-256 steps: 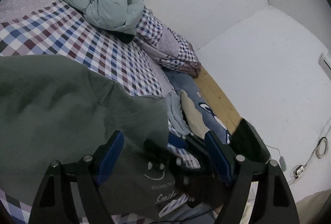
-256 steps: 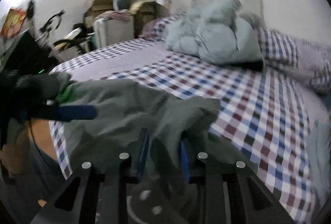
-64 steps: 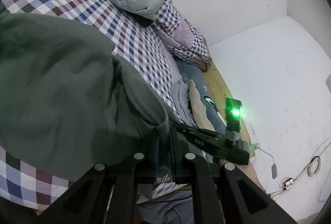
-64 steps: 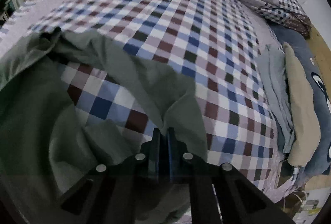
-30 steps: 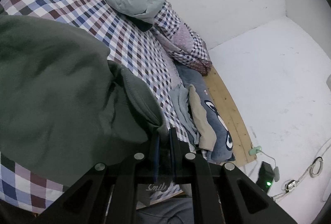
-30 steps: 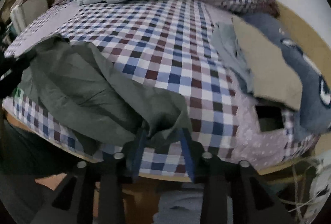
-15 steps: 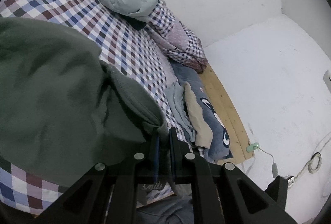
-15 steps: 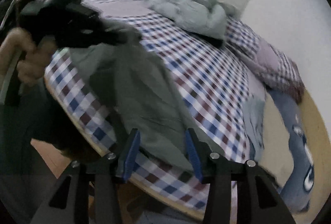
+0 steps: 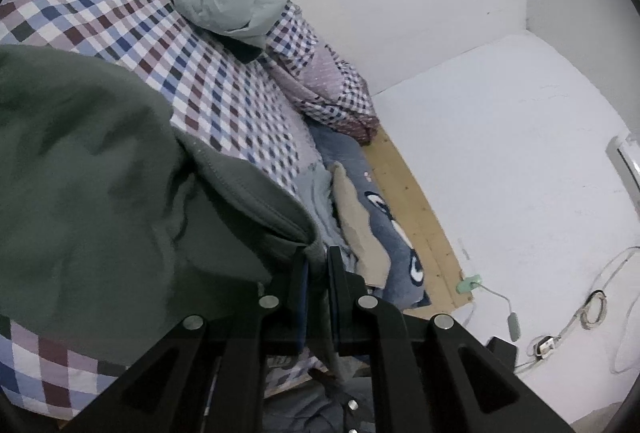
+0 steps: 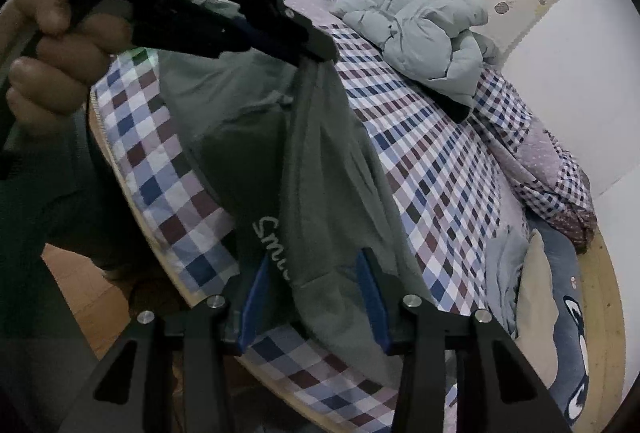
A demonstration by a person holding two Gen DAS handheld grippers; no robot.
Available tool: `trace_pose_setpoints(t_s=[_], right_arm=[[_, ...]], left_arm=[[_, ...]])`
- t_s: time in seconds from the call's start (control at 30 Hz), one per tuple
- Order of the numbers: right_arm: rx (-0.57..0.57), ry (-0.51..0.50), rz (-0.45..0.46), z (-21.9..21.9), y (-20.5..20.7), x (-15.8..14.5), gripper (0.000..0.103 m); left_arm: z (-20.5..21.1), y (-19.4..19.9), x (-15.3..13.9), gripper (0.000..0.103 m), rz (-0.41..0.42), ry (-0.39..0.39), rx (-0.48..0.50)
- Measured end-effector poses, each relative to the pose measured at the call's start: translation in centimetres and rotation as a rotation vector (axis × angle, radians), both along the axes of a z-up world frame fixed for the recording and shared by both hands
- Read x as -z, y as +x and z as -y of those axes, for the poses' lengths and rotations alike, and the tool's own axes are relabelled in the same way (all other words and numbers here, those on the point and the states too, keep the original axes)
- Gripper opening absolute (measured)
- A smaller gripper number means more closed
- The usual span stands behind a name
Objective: Fold clothes
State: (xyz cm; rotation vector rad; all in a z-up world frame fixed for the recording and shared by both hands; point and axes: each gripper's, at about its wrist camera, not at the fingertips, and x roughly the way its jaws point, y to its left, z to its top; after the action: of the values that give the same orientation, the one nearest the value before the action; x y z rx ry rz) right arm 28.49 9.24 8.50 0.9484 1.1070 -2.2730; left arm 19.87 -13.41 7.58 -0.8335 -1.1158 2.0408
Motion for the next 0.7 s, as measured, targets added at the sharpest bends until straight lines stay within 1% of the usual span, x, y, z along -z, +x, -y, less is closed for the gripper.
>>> trace_pose_setpoints(t_s=[0.07,0.1,0.13,0.17,0.23,0.33,0.53,0.67,0.7], right_arm=[[0.016,0.016,-0.007,-0.1,-0.2,0.1,0.028],[0.024,0.02,-0.009,-0.2,-0.4,0.1,0.024],[0.032,0.021,-0.011,-0.4,-0.5,0.0,0.015],[0.043,0.018,-0.019,-0.6,-0.6,-0.2,0.008],[0.067,0.003,-0.045,-1.2,-0.9,-0.9,0.005],[0.11,-0.03,-0.099,-2.4,-1.3,-2.6,0.004],[0.193,-0.072,-0.251,-4.9,-2.6,-6.4,0.003],[0.254,-0.09,-0.334,-6.7,-3.9,-8.6,0.003],[0.273,-0.095,-0.35,-7.2,-4.2,-9.1,0.003]], left_arm=[[-0.1,0.1,-0.2,0.008,-0.015,0.016,0.006],[-0.1,0.1,-0.3,0.008,-0.021,0.021,0.009],[-0.2,0.2,-0.4,0.008,-0.028,0.025,0.012],[-0.2,0.2,-0.5,0.008,-0.035,0.03,0.015],[-0.4,0.3,-0.7,0.008,-0.05,0.041,0.021],[-0.8,0.5,-0.9,0.008,-0.07,0.053,0.034],[-2.5,0.8,-1.9,0.008,-0.133,0.055,0.104],[-2.5,1.0,-2.4,0.009,-0.159,0.061,0.107],[-2.2,1.0,-2.4,0.011,-0.16,0.067,0.098]])
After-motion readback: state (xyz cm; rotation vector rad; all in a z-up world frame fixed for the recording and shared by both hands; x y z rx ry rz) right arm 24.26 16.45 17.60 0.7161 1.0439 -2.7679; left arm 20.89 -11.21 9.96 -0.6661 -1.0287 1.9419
